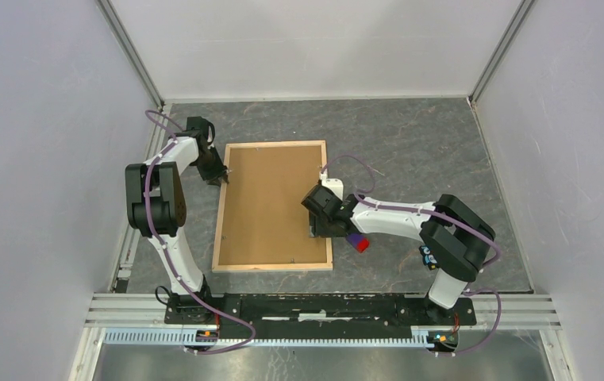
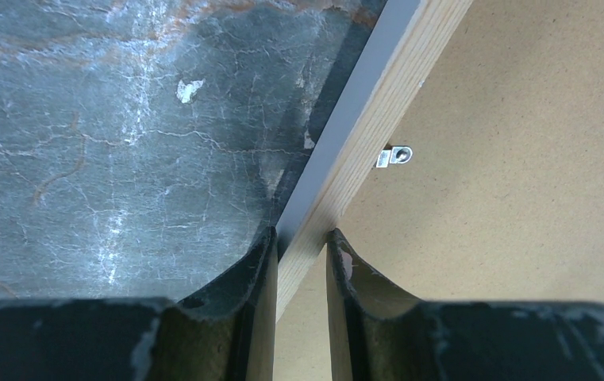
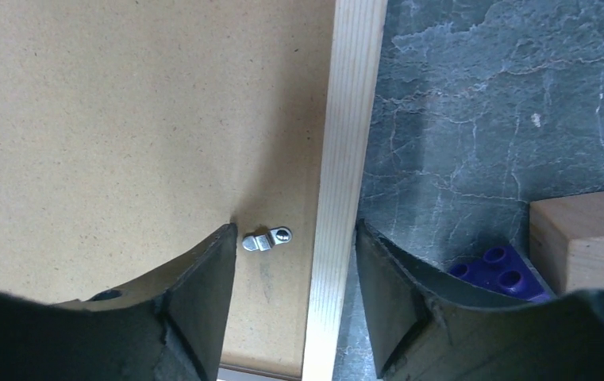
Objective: Put the photo into the frame
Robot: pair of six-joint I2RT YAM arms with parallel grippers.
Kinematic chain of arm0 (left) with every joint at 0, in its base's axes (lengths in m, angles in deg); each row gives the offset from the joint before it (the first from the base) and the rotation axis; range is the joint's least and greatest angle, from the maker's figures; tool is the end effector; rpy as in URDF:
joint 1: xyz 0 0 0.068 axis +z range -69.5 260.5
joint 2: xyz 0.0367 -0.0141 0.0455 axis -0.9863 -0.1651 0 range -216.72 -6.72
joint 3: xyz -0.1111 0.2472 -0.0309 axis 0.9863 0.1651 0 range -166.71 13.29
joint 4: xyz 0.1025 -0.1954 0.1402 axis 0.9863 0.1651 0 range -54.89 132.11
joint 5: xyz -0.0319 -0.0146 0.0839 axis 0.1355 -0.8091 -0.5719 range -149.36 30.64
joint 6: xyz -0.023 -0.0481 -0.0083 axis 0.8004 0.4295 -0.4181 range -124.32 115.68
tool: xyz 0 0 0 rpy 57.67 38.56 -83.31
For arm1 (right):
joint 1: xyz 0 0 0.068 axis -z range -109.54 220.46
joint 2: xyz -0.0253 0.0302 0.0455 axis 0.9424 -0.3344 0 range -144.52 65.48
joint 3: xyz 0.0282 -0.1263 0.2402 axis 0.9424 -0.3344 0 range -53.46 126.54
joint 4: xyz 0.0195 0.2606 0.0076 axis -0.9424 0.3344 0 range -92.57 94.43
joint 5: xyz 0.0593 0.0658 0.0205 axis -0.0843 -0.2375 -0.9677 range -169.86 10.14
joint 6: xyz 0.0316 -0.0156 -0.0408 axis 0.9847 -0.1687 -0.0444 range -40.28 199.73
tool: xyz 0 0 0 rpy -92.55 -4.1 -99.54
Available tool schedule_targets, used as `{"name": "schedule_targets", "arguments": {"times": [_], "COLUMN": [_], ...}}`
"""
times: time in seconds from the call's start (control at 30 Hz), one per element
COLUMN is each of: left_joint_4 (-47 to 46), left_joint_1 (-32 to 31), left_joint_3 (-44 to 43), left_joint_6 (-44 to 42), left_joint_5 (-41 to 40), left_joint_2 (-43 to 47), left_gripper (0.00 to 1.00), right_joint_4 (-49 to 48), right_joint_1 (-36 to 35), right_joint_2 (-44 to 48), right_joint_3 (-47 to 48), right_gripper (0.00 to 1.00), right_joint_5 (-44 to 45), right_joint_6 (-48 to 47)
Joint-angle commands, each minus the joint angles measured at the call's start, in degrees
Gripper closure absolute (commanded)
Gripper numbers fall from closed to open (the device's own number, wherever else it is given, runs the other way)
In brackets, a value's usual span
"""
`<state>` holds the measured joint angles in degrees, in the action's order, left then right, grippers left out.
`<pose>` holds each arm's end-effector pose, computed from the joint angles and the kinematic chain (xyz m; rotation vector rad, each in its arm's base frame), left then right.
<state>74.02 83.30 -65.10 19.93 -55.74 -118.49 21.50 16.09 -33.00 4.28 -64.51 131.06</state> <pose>0.3883 0.0168 0.1696 -0.6516 2.7690 -0.1706 0.1997 0.2625 0.1621 0.0096 2.6561 0.2566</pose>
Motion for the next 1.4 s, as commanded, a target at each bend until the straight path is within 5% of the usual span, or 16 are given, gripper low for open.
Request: {"name": "schedule_targets", "arguments": {"times": [0.0,0.47,0.9,1.13,1.37], "left_joint_4": [-1.2,-0.9,-0.8,-0.9,-0.9], "left_joint_1": [1.1,1.1,1.1,1.1,1.1], "left_joint_3": [-1.2,-1.4,-1.3,-1.3,-1.5], "left_joint_6": [5.1,5.1,4.9,4.8,4.5], "left_joint_5": [-2.5,-3.2,-3.4,-3.5,-3.3], "left_joint_2": [-1.6,-1.6,-1.6,-1.6,-1.3], "left_gripper": [0.98,0.98,0.98,0.98,0.98], "right_joint_4": [5.2,4.5,1.6,-3.9,-6.9], "right_joint_1": [-0.8,-3.0,-2.4,-1.0,1.0], "right_joint_2": [-2.8,-1.9,-1.4,-0.6,-0.3], "right_joint_3": [2.0,-0.8,-2.0,-3.5,-3.3], "right_gripper": [0.4,0.59,0.77,0.99,1.0], "right_joint_5": [4.3,0.6,0.9,-0.5,-4.7], "right_joint_6": [1.2,-4.0,-18.5,-27.9,-31.4]}}
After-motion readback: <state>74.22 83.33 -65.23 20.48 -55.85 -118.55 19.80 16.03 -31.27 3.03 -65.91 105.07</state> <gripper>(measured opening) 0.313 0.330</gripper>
